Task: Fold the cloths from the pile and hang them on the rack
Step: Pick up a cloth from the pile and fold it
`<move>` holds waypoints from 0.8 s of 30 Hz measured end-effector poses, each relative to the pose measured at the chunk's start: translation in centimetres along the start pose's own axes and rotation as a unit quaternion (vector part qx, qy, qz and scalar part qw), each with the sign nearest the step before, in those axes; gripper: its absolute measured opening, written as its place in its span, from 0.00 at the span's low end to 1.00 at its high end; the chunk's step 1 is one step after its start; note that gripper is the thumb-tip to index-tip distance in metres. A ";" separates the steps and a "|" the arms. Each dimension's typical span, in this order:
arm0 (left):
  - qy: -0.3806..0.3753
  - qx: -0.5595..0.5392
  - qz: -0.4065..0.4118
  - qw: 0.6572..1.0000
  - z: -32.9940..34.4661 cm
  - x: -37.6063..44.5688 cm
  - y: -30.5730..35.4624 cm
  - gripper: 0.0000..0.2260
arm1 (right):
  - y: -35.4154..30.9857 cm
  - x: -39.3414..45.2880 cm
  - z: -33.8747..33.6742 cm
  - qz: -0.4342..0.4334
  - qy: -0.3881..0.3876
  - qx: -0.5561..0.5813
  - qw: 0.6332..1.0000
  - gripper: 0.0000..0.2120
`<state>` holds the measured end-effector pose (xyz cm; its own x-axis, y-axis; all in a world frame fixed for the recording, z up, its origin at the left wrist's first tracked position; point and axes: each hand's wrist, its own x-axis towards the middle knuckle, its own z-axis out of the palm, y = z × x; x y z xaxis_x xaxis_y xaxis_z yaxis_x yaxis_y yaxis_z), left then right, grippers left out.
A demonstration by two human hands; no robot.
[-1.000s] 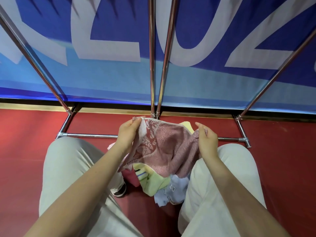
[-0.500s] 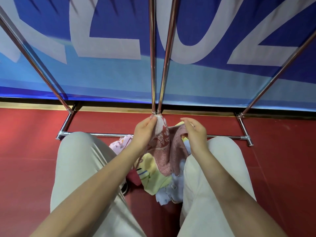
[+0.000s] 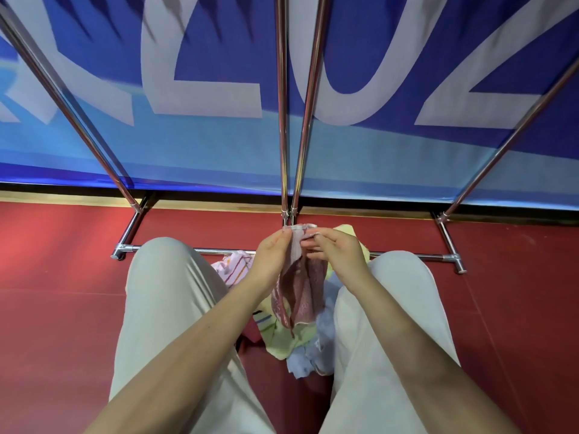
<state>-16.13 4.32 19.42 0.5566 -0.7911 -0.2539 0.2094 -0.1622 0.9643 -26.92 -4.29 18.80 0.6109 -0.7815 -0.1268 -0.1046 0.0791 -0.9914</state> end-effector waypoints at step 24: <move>0.009 -0.161 -0.063 0.985 -0.4 -1.6 -0.9 0.10 | 0.2 -3.1 0.1 -0.076 0.085 -0.064 0.991 0.11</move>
<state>-16.92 6.01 18.90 0.5238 -0.7651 -0.3746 0.5201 -0.0610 0.8519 -28.73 -1.82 18.94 0.4869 -0.8725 0.0412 -0.1271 -0.1175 -0.9849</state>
